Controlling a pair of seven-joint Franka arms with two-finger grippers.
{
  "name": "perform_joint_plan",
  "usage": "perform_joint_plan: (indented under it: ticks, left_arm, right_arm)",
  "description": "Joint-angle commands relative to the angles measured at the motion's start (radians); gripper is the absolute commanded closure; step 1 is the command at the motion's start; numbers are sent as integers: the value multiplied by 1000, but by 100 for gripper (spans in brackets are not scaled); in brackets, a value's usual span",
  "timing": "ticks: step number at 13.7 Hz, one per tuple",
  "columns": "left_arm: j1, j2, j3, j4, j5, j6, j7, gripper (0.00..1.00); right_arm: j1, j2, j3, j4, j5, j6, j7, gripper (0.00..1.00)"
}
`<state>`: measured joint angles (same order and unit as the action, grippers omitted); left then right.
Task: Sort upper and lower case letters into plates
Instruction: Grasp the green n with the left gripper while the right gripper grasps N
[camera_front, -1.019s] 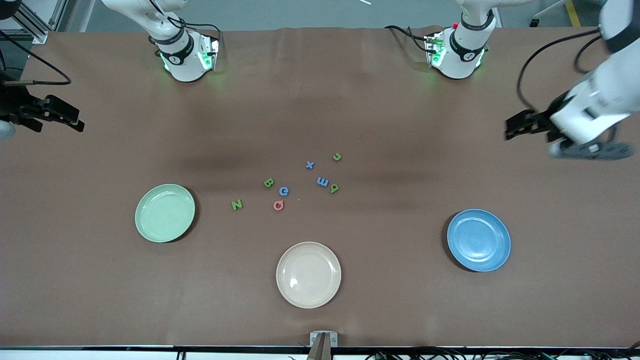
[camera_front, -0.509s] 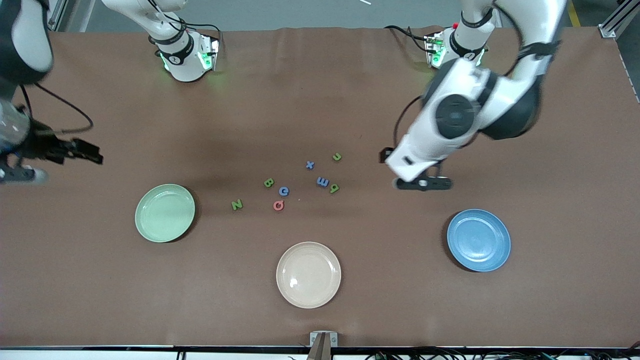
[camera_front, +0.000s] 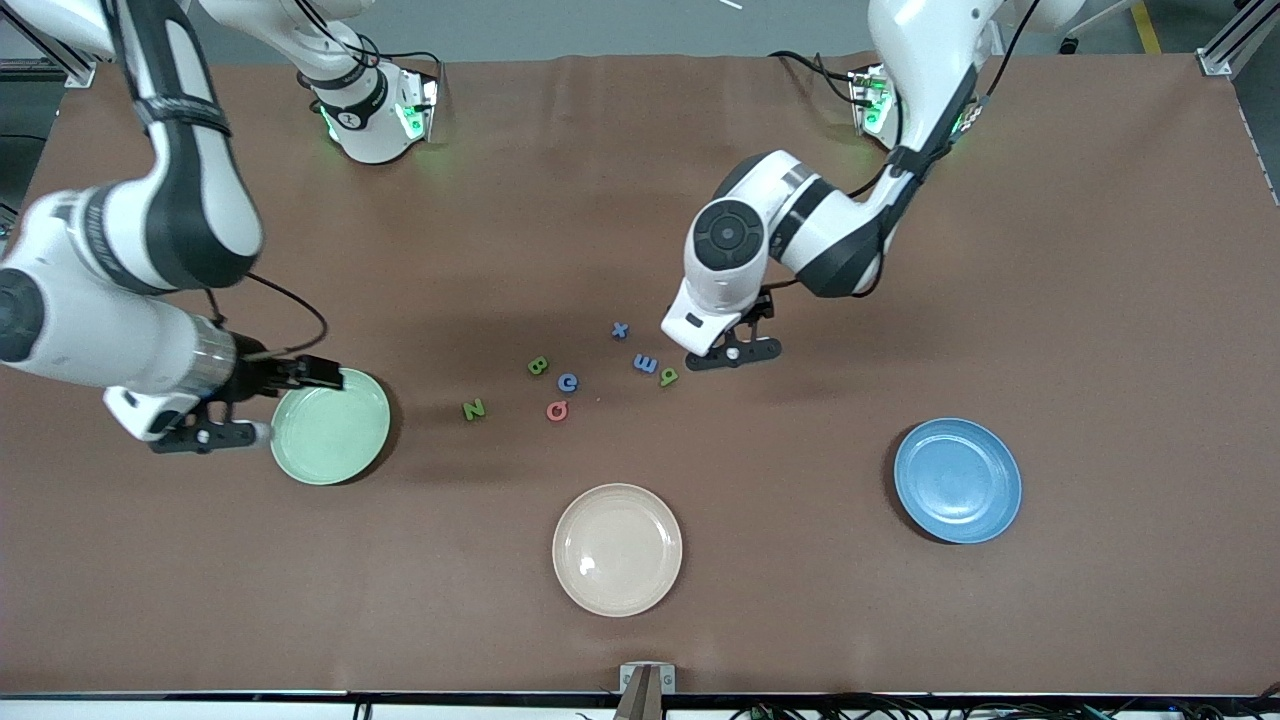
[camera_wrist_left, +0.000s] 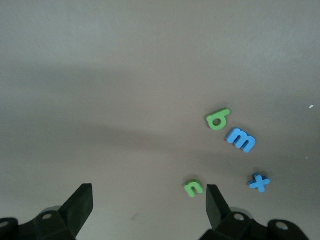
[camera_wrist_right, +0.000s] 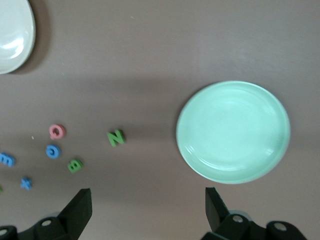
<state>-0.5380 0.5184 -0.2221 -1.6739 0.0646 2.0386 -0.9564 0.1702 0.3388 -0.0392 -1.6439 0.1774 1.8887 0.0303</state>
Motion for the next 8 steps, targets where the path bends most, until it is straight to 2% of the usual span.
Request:
perform_joint_plan:
  ticks: [1,4,8]
  left_arm:
    - [-20,41,3,-24,21,78,-169,2]
    - [-53,45,3,-139,20,251,-318,7]
    - [-99,58,3,-164,20,295,-494,18]
  right_arm:
    - [66,14,-8,-91,17,137,86,0]
    - [89,58,-8,-151,14,252,91,0]
    - [155,85,-10,-246,13,424,91,0]
